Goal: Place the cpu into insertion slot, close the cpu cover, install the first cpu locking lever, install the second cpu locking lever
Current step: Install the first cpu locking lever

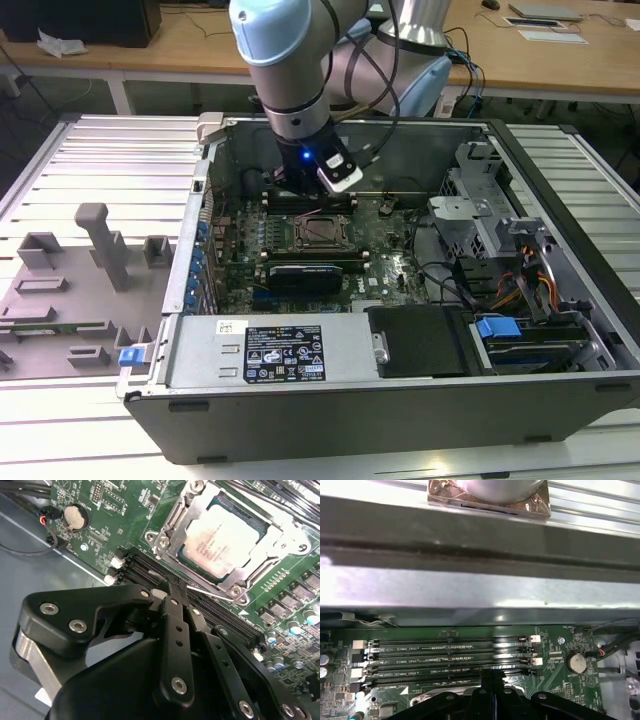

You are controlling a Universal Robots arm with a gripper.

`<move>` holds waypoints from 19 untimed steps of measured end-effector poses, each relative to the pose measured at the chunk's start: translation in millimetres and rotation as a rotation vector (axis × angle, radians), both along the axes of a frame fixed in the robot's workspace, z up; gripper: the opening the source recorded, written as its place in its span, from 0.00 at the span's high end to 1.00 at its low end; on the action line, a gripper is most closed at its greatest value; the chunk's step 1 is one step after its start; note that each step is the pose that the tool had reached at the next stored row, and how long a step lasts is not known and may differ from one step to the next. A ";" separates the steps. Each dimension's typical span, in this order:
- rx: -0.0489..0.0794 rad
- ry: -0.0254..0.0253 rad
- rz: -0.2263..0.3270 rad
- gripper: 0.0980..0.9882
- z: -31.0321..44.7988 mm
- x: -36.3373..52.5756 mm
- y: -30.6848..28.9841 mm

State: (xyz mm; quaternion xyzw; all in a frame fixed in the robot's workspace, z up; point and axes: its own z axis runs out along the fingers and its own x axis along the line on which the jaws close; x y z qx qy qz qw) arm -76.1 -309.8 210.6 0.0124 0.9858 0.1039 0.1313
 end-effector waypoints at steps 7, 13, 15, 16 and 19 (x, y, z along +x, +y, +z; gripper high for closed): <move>0.000 0.0000 -0.051 0.99 -1.8 -3.0 2.3; 0.000 0.0000 -0.094 0.99 -3.3 -3.0 4.5; 0.000 0.0000 -0.111 0.99 -3.8 -3.2 5.0; 0.000 0.0000 -0.118 0.99 -4.1 -3.9 6.5; 0.000 -0.0001 -0.133 0.99 -5.0 -5.4 8.4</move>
